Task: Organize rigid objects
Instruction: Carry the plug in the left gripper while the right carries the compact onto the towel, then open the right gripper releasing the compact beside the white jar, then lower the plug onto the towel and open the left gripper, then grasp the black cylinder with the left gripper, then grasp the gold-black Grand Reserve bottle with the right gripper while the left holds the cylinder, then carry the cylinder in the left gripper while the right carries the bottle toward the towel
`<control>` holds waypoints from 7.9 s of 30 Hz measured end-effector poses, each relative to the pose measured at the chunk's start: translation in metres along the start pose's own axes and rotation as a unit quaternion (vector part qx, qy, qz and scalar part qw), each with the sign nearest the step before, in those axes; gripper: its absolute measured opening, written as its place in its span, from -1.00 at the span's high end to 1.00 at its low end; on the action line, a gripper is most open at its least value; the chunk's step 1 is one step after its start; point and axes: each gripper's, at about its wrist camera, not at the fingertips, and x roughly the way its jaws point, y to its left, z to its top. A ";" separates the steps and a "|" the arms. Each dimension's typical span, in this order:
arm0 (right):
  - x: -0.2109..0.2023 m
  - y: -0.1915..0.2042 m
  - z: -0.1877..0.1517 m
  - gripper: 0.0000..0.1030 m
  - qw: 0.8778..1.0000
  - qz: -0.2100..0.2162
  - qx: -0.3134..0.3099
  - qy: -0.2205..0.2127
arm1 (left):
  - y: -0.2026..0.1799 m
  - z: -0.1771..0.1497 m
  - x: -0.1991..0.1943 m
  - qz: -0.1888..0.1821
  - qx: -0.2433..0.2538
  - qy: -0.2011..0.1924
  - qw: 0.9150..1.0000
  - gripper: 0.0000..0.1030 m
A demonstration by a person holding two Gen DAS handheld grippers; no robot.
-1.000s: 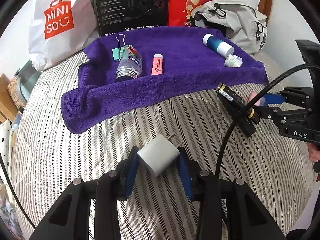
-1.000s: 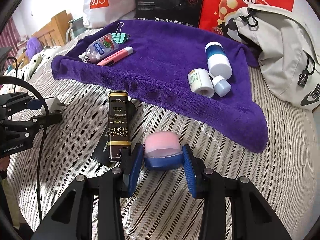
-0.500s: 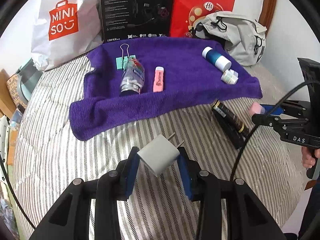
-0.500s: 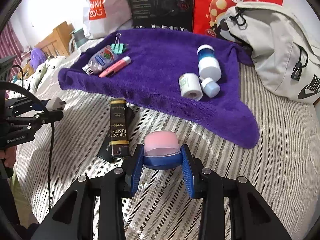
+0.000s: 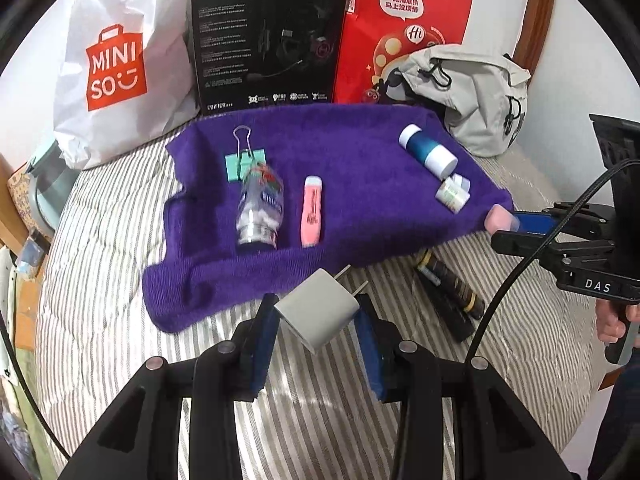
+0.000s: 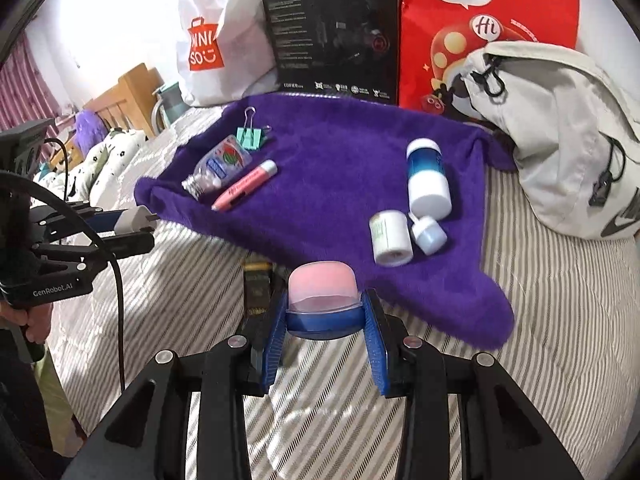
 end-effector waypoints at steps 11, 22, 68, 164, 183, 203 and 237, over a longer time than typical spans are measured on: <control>0.045 -0.011 0.046 0.29 1.000 0.004 0.001 0.017 | 0.017 0.020 0.008 0.007 -0.008 -0.007 1.000 0.29; 0.090 0.000 0.059 0.28 0.999 -0.004 -0.018 0.050 | 0.033 0.029 0.018 0.007 -0.019 -0.003 1.000 0.29; -0.013 -0.054 -0.006 0.27 0.998 -0.014 0.059 0.004 | -0.003 0.128 0.140 -0.004 0.054 0.039 0.998 0.28; -0.009 0.010 -0.059 0.22 0.998 -0.017 0.060 0.011 | -0.046 -0.029 0.038 0.010 0.015 0.036 0.999 0.59; 0.043 0.036 -0.035 0.55 0.994 -0.103 0.033 0.016 | -0.016 -0.050 0.026 0.003 -0.010 0.030 0.999 0.59; 0.039 0.026 -0.038 0.55 0.997 -0.074 0.024 0.029 | -0.014 -0.047 0.019 -0.001 -0.015 0.023 1.000 0.59; -0.010 -0.001 -0.014 0.55 1.000 -0.013 0.022 -0.011 | -0.002 0.027 0.010 0.005 -0.003 0.014 1.000 0.62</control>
